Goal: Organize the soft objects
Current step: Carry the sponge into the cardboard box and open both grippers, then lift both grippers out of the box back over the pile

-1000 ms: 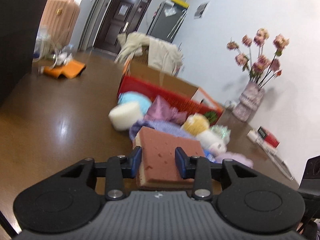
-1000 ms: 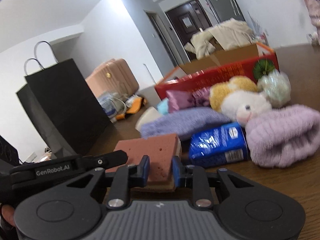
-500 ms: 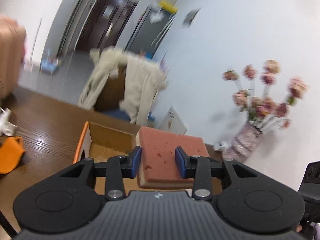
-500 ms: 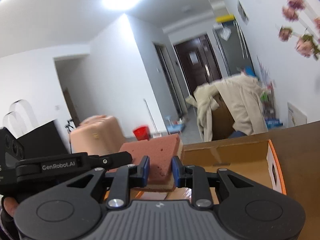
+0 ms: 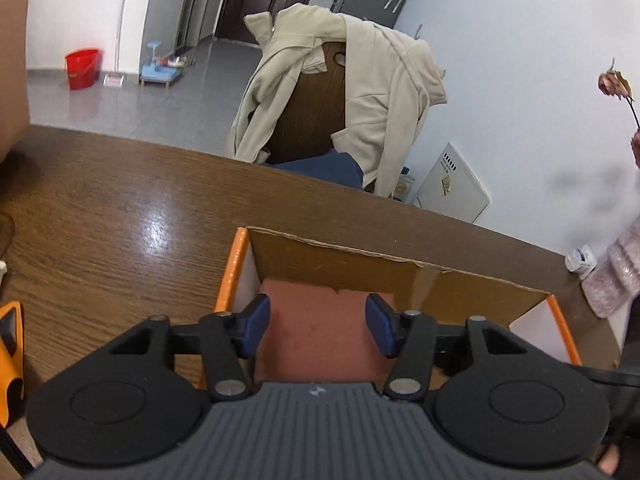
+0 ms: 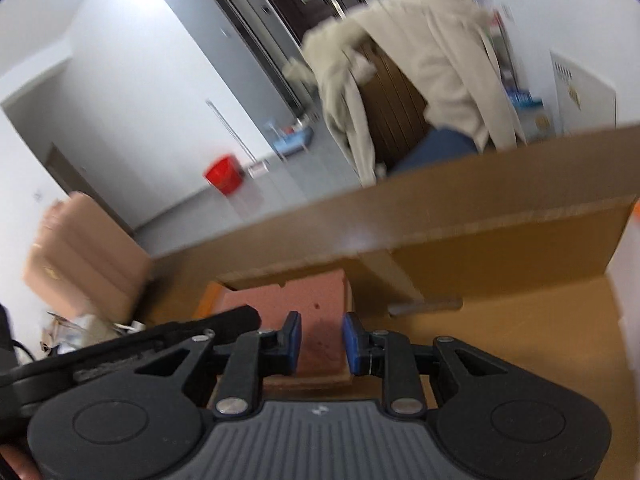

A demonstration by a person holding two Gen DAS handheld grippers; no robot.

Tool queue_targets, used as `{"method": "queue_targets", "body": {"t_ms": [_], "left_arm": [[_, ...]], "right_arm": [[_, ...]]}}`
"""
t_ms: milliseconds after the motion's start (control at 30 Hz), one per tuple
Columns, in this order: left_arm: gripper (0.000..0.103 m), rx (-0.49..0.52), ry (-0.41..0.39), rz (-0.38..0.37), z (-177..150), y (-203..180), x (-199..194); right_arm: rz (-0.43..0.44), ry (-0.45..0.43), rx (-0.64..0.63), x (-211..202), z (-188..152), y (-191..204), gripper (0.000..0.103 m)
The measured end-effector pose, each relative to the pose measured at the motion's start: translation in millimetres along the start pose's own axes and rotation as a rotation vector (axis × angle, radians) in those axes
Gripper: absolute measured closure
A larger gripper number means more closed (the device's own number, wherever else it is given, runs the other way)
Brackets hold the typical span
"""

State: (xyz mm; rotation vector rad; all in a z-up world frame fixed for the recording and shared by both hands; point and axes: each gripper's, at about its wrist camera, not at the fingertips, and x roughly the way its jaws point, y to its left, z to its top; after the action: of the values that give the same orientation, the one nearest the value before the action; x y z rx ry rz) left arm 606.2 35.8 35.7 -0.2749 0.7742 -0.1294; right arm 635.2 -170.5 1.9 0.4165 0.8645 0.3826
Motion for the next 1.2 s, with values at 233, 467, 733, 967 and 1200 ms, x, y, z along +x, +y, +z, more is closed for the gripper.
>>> {"method": "queue_targets", "body": {"t_ms": [233, 467, 733, 967, 1200], "left_arm": [[0.038, 0.042, -0.074, -0.030, 7, -5, -38], [0.018, 0.175, -0.147, -0.004, 5, -25, -132], [0.004, 0.276, -0.246, 0.049, -30, -41, -253], [0.000, 0.287, -0.316, 0.098, -83, -51, -324], [0.000, 0.271, -0.426, 0.116, -172, -50, -372]], "right_arm": [[-0.010, 0.028, 0.014, 8, -8, -3, 0.079], [-0.051, -0.097, -0.068, -89, 4, 16, 0.074], [-0.132, -0.230, -0.295, -253, -24, 42, 0.047], [-0.138, -0.310, -0.311, -349, -71, 45, 0.033], [-0.132, -0.372, -0.356, -398, -148, 32, 0.033]]}}
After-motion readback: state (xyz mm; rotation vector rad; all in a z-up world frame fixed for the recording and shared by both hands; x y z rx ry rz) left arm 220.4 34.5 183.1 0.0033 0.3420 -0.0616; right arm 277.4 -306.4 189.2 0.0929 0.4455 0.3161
